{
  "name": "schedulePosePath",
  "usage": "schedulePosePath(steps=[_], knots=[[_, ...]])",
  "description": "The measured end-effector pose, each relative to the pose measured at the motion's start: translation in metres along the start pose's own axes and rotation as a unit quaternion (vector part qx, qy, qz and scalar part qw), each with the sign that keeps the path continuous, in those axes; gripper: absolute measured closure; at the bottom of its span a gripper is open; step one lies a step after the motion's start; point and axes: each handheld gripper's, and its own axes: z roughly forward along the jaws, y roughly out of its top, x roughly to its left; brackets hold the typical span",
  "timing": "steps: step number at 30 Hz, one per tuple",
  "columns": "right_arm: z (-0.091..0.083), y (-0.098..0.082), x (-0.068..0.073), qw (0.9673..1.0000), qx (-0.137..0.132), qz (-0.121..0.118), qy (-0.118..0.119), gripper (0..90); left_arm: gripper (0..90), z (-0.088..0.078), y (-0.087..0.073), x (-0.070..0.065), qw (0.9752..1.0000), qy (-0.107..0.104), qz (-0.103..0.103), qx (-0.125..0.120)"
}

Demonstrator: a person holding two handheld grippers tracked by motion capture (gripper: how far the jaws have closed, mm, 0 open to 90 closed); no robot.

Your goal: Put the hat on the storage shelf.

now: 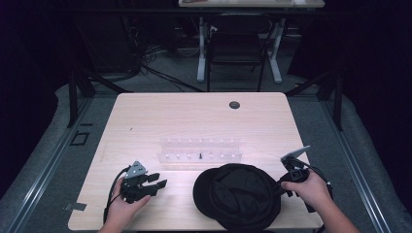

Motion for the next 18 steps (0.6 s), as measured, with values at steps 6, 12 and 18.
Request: schedulePosePath(steps=[6, 12, 18], knots=[[0.0045, 0.0020, -0.0011, 0.9994, 0.002, 0.020, 0.027, 85.6, 56.7, -0.0006, -0.0006, -0.0008, 1.0000, 0.005, 0.002, 0.003], [0.0008, 0.0044, -0.0046, 0.9989, 0.030, 0.009, 0.034, 87.6, 56.6, 0.0013, -0.0008, 0.0000, 1.0000, 0.008, 0.001, 0.006], [-0.0012, 0.0017, -0.0066, 0.9978, 0.016, 0.027, 0.058, 88.0, 56.7, 0.0028, 0.0000, -0.0008, 1.0000, 0.006, 0.002, 0.007]])
